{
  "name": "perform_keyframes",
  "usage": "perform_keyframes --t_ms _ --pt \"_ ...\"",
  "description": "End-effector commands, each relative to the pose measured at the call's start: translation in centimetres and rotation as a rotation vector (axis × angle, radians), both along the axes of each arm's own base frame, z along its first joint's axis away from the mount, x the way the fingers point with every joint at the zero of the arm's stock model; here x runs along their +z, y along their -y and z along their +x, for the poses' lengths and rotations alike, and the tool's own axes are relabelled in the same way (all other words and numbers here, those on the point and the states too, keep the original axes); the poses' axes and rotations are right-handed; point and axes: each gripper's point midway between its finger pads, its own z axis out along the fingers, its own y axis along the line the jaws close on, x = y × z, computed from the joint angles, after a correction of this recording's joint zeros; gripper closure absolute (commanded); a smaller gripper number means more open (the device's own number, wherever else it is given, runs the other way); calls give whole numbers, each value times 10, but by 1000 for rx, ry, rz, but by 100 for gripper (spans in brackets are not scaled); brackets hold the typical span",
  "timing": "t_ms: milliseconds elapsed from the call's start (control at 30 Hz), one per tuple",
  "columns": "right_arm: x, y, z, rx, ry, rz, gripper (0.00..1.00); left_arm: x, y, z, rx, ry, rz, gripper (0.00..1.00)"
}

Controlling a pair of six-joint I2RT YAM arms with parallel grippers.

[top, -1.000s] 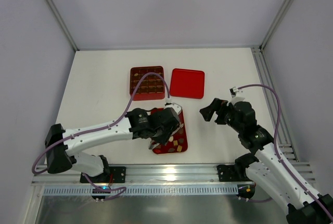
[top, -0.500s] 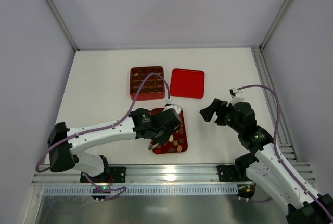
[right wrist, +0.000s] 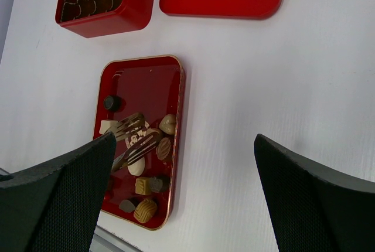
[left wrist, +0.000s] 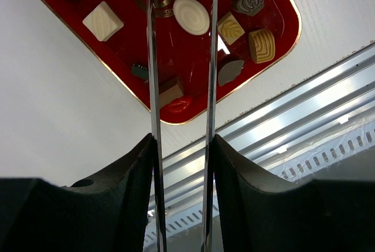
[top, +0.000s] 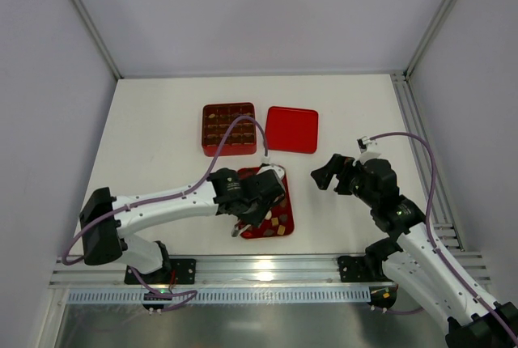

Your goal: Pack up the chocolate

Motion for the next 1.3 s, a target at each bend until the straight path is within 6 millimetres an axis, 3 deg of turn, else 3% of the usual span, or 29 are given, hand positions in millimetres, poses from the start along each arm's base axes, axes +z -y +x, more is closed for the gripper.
perform_keyframes --t_ms 0,833,1267 --pt "6 0 2 -9 27 9 0 10 12 2 5 11 -37 57" --pt "10 0 4 -9 33 12 0 13 1 18 36 60 14 55" --pt "9 1 2 -14 34 12 0 10 14 13 5 13 -18 57"
